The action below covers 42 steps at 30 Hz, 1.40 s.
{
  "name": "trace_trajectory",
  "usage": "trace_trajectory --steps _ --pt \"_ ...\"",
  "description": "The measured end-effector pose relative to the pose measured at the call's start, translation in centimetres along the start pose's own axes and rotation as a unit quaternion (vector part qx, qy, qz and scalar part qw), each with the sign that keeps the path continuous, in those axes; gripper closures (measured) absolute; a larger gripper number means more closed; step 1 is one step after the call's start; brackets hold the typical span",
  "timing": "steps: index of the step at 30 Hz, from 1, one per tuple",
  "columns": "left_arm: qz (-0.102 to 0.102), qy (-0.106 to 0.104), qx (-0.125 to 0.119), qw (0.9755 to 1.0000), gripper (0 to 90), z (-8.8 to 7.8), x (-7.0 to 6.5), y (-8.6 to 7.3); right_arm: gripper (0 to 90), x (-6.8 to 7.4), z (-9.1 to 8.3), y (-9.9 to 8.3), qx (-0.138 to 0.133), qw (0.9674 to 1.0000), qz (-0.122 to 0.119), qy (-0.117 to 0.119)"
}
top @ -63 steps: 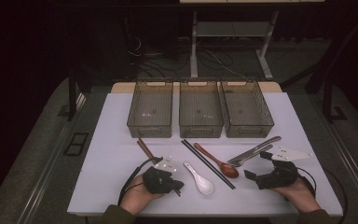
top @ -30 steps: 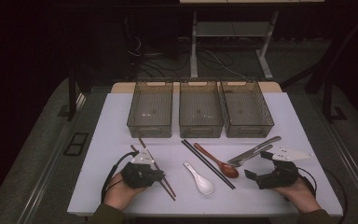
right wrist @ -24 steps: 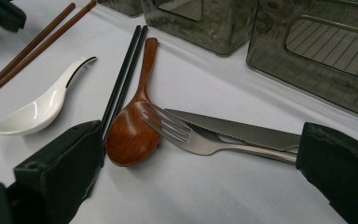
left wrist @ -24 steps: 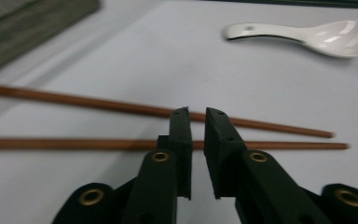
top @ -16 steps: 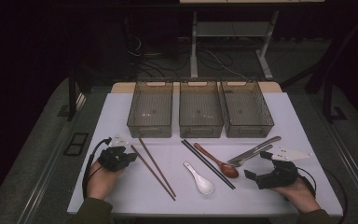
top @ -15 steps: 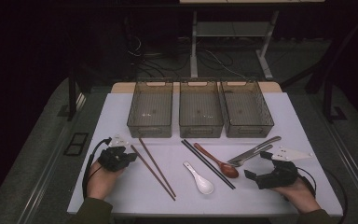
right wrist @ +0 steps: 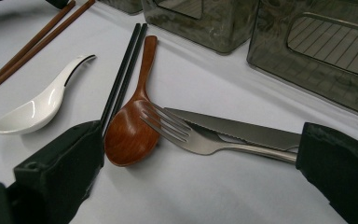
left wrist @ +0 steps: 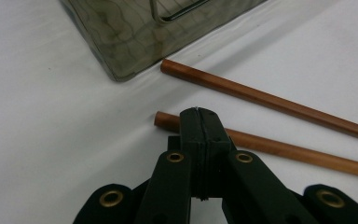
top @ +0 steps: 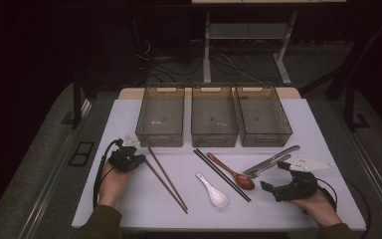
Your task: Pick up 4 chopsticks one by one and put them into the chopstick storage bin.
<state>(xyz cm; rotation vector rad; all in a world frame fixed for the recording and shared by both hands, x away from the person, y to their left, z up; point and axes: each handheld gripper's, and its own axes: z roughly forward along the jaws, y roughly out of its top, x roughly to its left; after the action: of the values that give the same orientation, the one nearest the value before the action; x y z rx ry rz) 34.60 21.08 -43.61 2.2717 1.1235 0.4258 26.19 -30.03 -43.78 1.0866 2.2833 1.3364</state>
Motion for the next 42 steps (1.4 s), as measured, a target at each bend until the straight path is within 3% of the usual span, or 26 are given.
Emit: trace_trajectory --steps 17,22,25,27,28,29,33,37,42 --pt "0.006 -0.003 -0.011 0.9999 89.2 1.4 -0.1 1.7 1.1 0.0 0.0 0.0 0.000 1.0000 0.000 0.000" --pt "-0.001 -0.010 -0.013 0.9999 89.0 1.3 -0.4 1.7 1.1 0.0 -0.1 0.0 -0.002 1.0000 0.001 0.000" --pt "-0.011 -0.006 -0.021 0.9997 80.9 0.8 -0.9 1.8 1.1 0.0 -0.1 0.0 -0.003 1.0000 0.001 -0.002" --pt "-0.031 0.000 -0.026 0.9992 73.2 0.6 -1.2 1.9 1.1 -0.1 -0.2 0.0 -0.004 1.0000 0.000 -0.002" --pt "-0.041 0.000 -0.028 0.9988 62.1 0.6 -1.2 1.9 1.1 0.0 -0.2 0.0 -0.004 1.0000 0.001 -0.002" --pt "-0.056 -0.001 -0.033 0.9979 57.1 0.6 -1.3 1.9 1.1 0.0 -0.2 0.0 -0.004 1.0000 0.001 -0.002" --pt "-0.086 0.026 -0.028 0.9956 47.9 0.8 -1.2 1.9 1.1 0.0 -0.2 0.0 -0.004 1.0000 0.000 -0.001" --pt "-0.102 0.018 -0.026 0.9943 43.5 1.0 -1.2 1.8 1.1 0.0 -0.2 0.0 -0.004 1.0000 0.001 -0.002" --pt "-0.102 0.021 -0.020 0.9944 41.0 1.4 -1.6 2.0 1.1 0.0 -0.1 0.0 -0.004 1.0000 0.000 -0.001"
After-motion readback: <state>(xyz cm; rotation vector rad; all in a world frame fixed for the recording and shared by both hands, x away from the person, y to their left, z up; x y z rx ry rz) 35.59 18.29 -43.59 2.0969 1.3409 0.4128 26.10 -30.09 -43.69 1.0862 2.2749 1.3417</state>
